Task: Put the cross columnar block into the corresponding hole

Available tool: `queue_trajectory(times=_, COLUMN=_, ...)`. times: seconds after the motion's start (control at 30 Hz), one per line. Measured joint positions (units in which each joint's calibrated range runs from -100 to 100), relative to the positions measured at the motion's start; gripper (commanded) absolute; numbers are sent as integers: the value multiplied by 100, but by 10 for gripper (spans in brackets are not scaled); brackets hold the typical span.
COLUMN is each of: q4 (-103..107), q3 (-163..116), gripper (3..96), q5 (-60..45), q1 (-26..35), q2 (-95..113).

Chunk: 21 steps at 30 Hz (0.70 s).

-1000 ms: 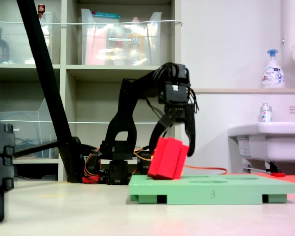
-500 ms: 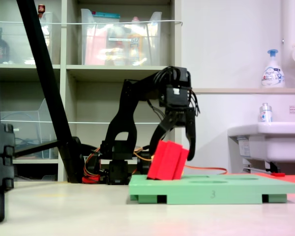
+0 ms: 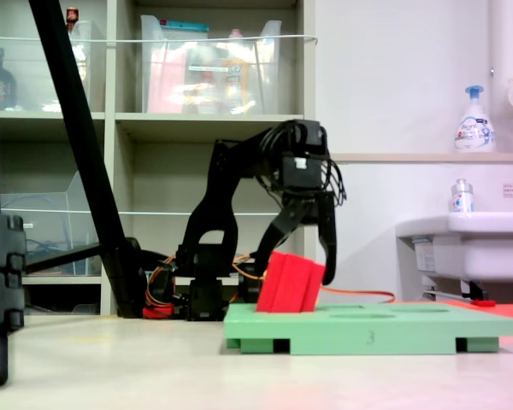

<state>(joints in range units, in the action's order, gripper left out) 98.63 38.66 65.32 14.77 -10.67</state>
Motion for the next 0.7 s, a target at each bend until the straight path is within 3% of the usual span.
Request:
queue_trajectory(times=0.2, q4=0, q3=10, gripper=426, q5=-200, q1=-49, q2=-164)
queue_trajectory(times=0.43, q4=-10, q3=20, gripper=536, q5=-288, q1=-132, q2=-438)
queue_trajectory(times=0.53, q4=-10, q3=-20, gripper=681, q5=-352, q1=-176, q2=-575)
queue_trajectory(times=0.7, q4=0, q3=-118, gripper=836, q5=-410, q1=-200, q2=-629)
